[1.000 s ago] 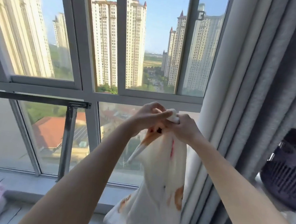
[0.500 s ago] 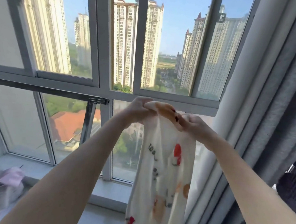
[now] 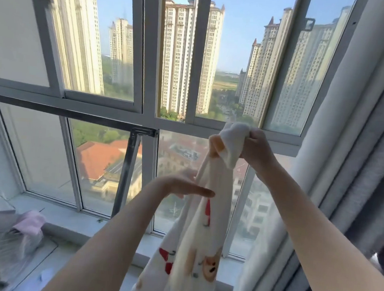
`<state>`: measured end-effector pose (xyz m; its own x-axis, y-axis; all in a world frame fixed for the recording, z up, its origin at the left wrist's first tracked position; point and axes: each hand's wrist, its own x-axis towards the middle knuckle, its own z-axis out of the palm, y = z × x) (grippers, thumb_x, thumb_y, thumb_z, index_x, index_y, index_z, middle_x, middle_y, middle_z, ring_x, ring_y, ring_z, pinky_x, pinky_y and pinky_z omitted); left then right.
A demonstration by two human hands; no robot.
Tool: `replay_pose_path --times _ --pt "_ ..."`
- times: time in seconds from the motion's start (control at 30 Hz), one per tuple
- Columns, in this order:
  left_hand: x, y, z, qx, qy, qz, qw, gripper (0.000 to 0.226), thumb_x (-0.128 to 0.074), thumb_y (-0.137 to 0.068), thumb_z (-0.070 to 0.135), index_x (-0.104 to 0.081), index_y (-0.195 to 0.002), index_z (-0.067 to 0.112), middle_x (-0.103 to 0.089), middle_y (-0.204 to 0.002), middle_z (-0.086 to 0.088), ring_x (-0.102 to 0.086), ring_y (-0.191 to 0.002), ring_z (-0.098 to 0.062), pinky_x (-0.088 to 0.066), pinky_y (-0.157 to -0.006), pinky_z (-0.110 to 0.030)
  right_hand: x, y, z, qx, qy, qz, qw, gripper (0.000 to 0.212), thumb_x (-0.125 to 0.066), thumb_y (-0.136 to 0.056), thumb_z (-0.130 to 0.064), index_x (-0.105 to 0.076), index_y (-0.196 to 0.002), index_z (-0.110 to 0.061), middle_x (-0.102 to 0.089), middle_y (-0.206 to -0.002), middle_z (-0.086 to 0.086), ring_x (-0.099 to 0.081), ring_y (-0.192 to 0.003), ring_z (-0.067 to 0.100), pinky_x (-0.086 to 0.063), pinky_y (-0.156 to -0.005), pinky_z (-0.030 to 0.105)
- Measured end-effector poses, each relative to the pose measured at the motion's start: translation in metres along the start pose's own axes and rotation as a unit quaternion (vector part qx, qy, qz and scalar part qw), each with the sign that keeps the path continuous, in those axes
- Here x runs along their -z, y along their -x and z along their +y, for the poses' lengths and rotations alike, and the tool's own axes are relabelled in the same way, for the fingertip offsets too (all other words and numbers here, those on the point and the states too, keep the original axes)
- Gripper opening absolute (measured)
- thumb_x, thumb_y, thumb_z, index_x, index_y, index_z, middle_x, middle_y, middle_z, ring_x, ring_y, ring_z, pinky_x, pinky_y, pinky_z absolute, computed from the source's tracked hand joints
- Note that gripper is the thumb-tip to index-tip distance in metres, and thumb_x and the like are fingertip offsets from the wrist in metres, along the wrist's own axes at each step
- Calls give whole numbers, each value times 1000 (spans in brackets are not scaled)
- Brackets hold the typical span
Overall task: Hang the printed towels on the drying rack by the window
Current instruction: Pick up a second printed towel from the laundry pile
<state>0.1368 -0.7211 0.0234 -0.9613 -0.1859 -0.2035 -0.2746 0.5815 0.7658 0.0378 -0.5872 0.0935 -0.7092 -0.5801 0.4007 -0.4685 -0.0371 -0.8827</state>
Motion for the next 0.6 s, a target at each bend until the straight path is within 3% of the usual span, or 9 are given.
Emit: replay_pose_path --times 0.1,0.17,0.27,0.33,0.4,0.5,0.6 --pt "-10 -18 -26 56 -47 40 997 39 -67 -79 23 -59 -114 8 -63 -106 -12 -62 -96 -28 -55 -82 -40 -1 -12 -11 1 -34 38 999 38 -37 -80 13 -61 -73 -15 -58 -67 6 -57 -57 13 -50 -47 23" --pt "-5 -28 -42 99 -62 100 988 29 -59 -83 15 -59 -109 1 -58 -94 -11 -60 -88 -29 -54 -68 -37 1 -20 -12 9 -45 57 997 39 -33 -80 13 -61 -75 -14 -59 -69 7 -58 -61 15 -53 -46 20" --pt "11 -34 -61 150 -128 164 967 28 -55 -86 17 -58 -110 4 -58 -96 -10 -58 -84 -25 -50 -62 -30 9 -32 -10 5 -66 89 994 32 -36 -84 10 -63 -95 -1 -60 -75 8 -60 -68 19 -54 -48 21" --pt "25 -34 -70 162 -137 188 959 25 -52 -87 18 -58 -109 5 -58 -86 -7 -58 -72 -21 -47 -54 -28 12 -40 -7 -3 -68 116 991 30 -39 -86 7 -61 -106 1 -61 -77 7 -63 -67 16 -54 -48 20" --pt "46 -38 -72 146 -98 214 961 20 -47 -90 15 -58 -101 3 -56 -71 -7 -56 -52 -18 -45 -42 -25 9 -47 -4 -7 -69 129 989 29 -41 -86 6 -62 -105 -2 -62 -75 5 -66 -57 7 -52 -46 18" --pt "80 -41 -50 70 -22 234 969 19 -43 -90 7 -60 -80 3 -60 -57 -9 -56 -33 -15 -45 -35 -22 -3 -52 2 -22 -58 106 992 28 -40 -86 7 -62 -102 0 -64 -71 6 -65 -49 4 -53 -45 20" --pt "107 -45 -16 -44 45 224 973 22 -46 -86 -1 -64 -75 6 -68 -69 -15 -68 -52 -23 -55 -47 -30 -20 -57 14 -55 -8 52 997 22 -46 -87 2 -63 -99 6 -66 -67 6 -64 -55 15 -56 -51 26"
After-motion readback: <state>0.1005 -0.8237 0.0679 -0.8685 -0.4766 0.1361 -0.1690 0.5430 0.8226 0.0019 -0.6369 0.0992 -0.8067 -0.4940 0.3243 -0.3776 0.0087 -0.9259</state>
